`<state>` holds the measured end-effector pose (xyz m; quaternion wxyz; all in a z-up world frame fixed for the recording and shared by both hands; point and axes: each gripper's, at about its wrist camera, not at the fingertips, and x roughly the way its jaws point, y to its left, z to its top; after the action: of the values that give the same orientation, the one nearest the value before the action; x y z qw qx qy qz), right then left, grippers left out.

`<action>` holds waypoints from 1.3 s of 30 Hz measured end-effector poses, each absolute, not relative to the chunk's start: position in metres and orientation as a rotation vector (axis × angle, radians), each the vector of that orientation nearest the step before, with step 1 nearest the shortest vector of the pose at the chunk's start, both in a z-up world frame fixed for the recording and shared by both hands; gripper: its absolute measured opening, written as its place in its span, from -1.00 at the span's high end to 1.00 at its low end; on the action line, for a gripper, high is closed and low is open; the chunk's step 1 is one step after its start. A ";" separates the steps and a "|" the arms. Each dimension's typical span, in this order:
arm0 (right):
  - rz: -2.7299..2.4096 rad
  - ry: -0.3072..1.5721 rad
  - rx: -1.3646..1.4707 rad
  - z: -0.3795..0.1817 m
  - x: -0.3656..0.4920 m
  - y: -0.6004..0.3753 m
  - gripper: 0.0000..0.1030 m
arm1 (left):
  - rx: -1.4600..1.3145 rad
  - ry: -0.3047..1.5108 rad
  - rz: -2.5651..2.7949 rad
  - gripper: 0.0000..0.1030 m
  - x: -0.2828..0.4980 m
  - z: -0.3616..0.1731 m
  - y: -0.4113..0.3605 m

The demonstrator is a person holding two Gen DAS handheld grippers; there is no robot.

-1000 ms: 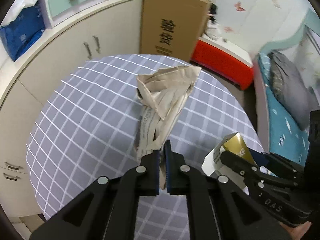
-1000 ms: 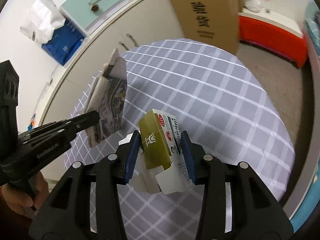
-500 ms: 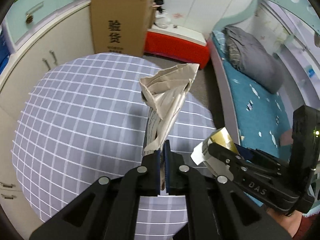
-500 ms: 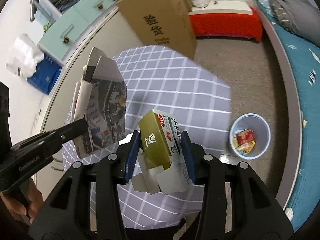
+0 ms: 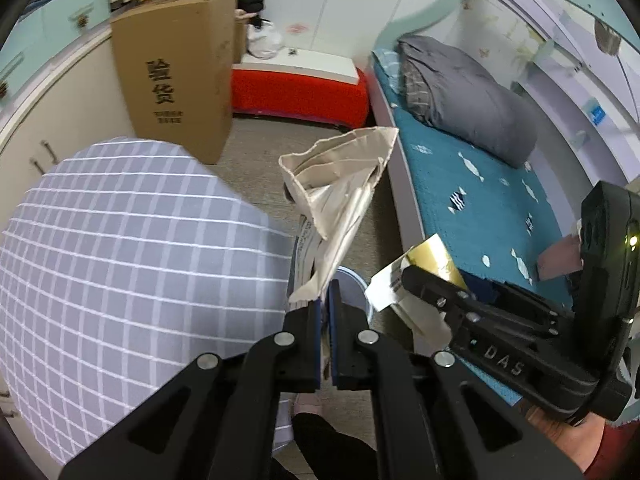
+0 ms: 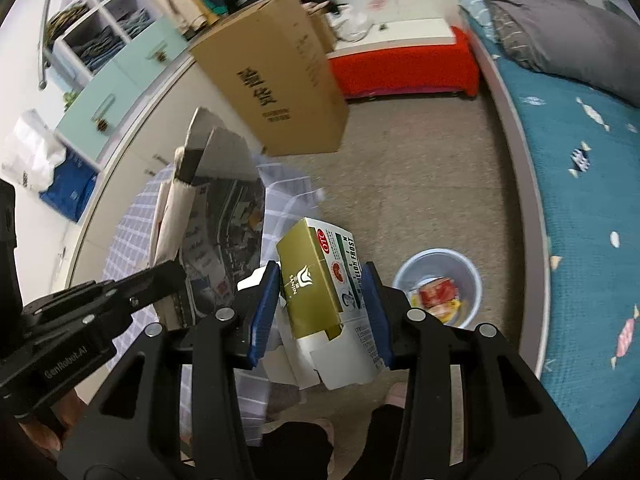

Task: Collect trash
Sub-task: 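Lift and carry the newspaper and box over the wastebasket, then open both grippers to drop the newspaper and box into the wastebasket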

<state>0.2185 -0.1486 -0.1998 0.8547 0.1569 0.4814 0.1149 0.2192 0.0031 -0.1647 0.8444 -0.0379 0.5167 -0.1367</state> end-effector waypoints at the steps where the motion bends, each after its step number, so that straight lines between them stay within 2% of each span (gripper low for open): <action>1: 0.226 1.006 0.331 -0.200 0.219 -0.158 0.20 | -0.072 1.094 -0.297 0.95 0.223 -0.166 -0.008; 3: 0.209 0.994 0.335 -0.200 0.220 -0.174 0.17 | -0.065 1.095 -0.304 0.95 0.228 -0.166 -0.021; 7: 0.179 0.962 0.357 -0.206 0.223 -0.201 -0.19 | -0.043 1.095 -0.321 0.95 0.239 -0.167 -0.045; 11: 0.159 0.964 0.391 -0.211 0.225 -0.221 -0.31 | -0.016 1.102 -0.340 0.95 0.245 -0.170 -0.068; 39: 0.007 0.875 0.435 -0.188 0.211 -0.270 -0.55 | 0.071 1.132 -0.508 0.92 0.282 -0.186 -0.130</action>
<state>0.2109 -0.2700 -0.1881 0.8830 0.2090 0.4203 0.0034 0.2823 -0.1296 -0.1864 0.8132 0.0331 0.5301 -0.2378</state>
